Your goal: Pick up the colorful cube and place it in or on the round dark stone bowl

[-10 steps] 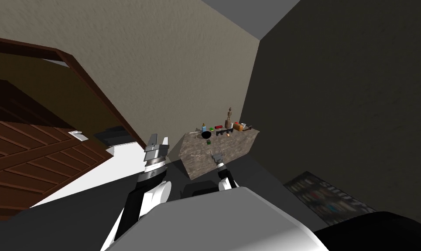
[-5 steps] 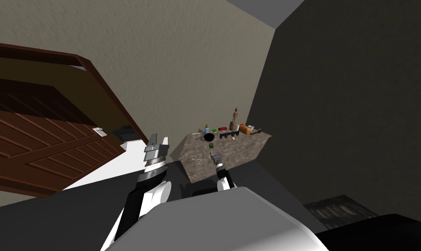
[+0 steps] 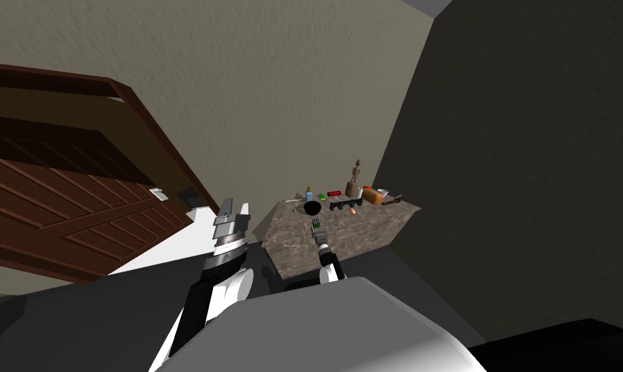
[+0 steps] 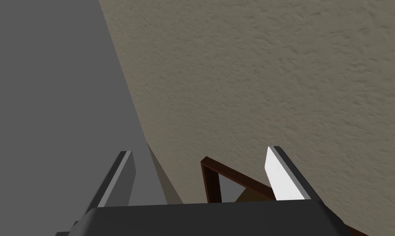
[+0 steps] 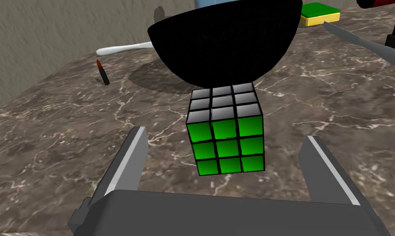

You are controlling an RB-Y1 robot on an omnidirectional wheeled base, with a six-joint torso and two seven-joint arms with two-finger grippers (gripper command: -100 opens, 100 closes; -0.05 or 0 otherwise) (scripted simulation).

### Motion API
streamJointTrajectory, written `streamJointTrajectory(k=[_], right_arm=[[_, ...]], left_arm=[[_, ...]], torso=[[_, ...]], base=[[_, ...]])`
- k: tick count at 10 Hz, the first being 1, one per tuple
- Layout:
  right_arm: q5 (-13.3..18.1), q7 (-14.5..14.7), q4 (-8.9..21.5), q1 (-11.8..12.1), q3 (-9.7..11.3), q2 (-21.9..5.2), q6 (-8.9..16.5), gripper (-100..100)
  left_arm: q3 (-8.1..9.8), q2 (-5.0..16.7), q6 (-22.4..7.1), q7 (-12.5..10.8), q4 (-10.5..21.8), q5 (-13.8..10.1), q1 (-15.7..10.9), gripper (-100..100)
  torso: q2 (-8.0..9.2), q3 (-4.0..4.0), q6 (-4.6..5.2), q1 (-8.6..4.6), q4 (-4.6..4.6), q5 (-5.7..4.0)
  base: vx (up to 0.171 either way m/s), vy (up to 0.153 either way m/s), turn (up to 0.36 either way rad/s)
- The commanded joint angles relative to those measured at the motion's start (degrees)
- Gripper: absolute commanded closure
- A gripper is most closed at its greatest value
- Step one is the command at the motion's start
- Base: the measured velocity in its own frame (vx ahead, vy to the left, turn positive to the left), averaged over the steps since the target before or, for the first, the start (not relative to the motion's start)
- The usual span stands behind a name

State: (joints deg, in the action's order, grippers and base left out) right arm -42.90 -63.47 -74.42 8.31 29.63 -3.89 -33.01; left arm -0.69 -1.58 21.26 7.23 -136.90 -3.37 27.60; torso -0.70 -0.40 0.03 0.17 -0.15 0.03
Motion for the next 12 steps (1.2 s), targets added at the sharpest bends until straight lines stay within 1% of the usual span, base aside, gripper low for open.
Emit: streamJointTrajectory(k=[1, 2, 3, 4, 5, 9, 10, 11, 12], right_arm=[[-0.8, -0.6, 1.2, 0.0, -0.1, 0.7, 0.2, -100], [-0.4, -0.4, 1.0, 0.0, 0.1, 0.5, -0.1, -100], [-0.5, -0.5, 1.1, 0.0, 0.1, 0.5, -0.1, 0], [-0.5, -0.5, 1.1, -0.1, 0.1, 0.5, -0.1, -100], [-0.5, -0.5, 1.1, -0.1, 0.1, 0.5, -0.1, 100], [-0.4, -0.4, 1.1, -0.1, 0.0, 0.5, -0.1, 100], [-0.5, -0.4, 1.1, -0.1, 0.0, 0.5, -0.1, 0], [-0.5, -0.4, 1.1, -0.1, 0.0, 0.5, -0.1, 100], [-0.5, -0.5, 1.1, -0.1, 0.0, 0.5, -0.1, 0]], left_arm=[[0.0, 0.0, 0.0, 0.0, 0.0, 0.0, 0.0, 0], [0.0, 0.0, 0.0, 0.0, 0.0, 0.0, 0.0, 0], [0.0, 0.0, 0.0, 0.0, 0.0, 0.0, 0.0, 0], [0.0, 0.0, 0.0, 0.0, 0.0, 0.0, 0.0, 0], [0.0, 0.0, 0.0, 0.0, 0.0, 0.0, 0.0, 0], [0.0, 0.0, 0.0, 0.0, 0.0, 0.0, 0.0, 0], [0.0, 0.0, 0.0, 0.0, 0.0, 0.0, 0.0, 0], [0.0, 0.0, 0.0, 0.0, 0.0, 0.0, 0.0, 0], [0.0, 0.0, 0.0, 0.0, 0.0, 0.0, 0.0, 0]], torso=[[0.0, 0.0, 0.0, 0.0, 0.0, 0.0], [-0.03, -0.01, 0.0, -0.03, 0.0, 0.0], [0.25, 0.13, 0.01, -0.02, 0.04, 0.0], [0.5, 0.28, 0.0, -0.01, 0.1, 0.0], [0.6, 0.34, 0.0, -0.01, 0.13, 0.0], [0.64, 0.36, 0.0, -0.06, 0.12, -0.05], [0.64, 0.36, 0.0, -0.05, 0.12, -0.04], [0.64, 0.36, 0.0, -0.04, 0.12, -0.04], [0.64, 0.35, -0.01, -0.04, 0.12, -0.04]], base=[[0.18, -0.008, 0.036], [0.085, -0.005, 0.008], [0.015, -0.001, -0.001], [0.008, 0.0, 0.0], [0.0, 0.0, 0.0], [0.0, 0.0, 0.0], [0.0, 0.0, 0.0], [0.0, 0.0, 0.0], [0.0, 0.0, 0.0]])
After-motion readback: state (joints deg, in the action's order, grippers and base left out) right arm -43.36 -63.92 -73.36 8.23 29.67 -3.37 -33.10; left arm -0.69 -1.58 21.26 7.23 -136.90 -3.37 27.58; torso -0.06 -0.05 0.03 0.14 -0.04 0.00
